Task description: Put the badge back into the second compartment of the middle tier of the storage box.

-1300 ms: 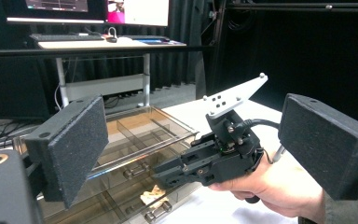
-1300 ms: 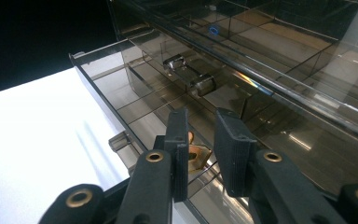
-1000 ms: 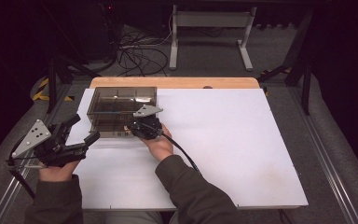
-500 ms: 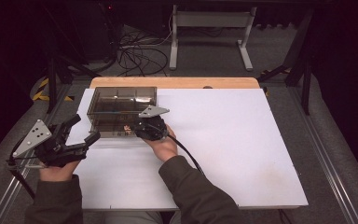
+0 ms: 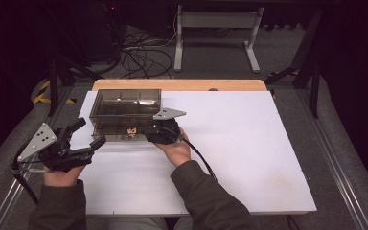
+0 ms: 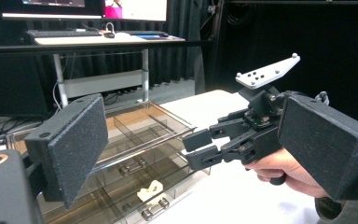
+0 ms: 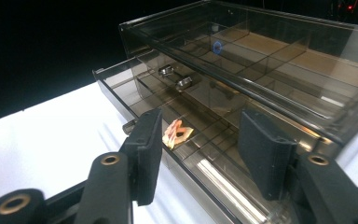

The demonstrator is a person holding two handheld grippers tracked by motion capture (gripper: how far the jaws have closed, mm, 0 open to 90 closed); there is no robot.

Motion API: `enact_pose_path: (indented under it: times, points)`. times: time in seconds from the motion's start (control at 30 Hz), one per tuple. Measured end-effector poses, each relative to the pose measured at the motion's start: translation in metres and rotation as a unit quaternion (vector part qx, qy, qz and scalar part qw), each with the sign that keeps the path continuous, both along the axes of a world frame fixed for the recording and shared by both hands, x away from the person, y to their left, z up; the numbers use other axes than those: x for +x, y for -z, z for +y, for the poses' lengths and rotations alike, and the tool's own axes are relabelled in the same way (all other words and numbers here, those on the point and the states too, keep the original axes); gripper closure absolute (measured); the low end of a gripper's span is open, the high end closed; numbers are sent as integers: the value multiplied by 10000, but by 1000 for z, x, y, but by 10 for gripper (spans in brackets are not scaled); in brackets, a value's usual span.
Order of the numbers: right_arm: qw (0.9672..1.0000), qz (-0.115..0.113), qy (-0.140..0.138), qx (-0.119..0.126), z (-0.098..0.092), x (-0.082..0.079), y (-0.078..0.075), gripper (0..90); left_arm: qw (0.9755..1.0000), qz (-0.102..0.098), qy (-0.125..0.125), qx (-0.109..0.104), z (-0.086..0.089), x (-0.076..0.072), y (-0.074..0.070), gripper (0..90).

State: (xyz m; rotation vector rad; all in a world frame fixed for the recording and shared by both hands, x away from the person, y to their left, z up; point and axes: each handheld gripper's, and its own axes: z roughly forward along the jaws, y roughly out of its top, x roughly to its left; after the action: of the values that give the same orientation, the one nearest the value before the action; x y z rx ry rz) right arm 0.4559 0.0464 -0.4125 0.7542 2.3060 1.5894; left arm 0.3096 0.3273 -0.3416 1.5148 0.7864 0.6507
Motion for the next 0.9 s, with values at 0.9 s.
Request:
enact_pose_path:
  times: [0.9]
  points:
    - [9994,-108,-43,341,-59,-9,-12,319,9999,107,67,113,-8,3,4,94]
